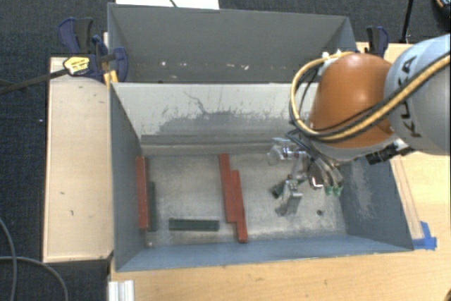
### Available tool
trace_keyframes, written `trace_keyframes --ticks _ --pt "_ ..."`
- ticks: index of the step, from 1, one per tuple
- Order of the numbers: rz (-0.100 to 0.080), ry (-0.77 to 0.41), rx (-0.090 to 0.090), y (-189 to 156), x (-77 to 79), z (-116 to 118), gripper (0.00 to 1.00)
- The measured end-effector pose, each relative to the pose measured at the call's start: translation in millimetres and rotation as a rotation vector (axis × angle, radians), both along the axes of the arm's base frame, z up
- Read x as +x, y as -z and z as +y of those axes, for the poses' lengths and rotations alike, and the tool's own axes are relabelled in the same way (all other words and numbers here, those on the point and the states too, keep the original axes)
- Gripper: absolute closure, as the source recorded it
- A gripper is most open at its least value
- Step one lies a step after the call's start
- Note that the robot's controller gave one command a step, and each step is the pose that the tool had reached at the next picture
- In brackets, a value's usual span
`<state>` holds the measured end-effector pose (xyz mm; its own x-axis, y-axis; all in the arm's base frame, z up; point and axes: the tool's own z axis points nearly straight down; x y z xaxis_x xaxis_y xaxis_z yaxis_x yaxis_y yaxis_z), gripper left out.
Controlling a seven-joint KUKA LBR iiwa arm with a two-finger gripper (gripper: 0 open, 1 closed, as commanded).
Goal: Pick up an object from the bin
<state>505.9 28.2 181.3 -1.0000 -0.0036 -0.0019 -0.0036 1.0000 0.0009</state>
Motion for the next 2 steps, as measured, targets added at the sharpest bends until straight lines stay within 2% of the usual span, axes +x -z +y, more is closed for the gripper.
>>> trace_keyframes --ticks 1,2 --pt "0.006 -0.147 -0.001 115 12.2 -52 0.00" --pt "-0.005 -0.239 -0.003 110 65.6 -87 0.00"
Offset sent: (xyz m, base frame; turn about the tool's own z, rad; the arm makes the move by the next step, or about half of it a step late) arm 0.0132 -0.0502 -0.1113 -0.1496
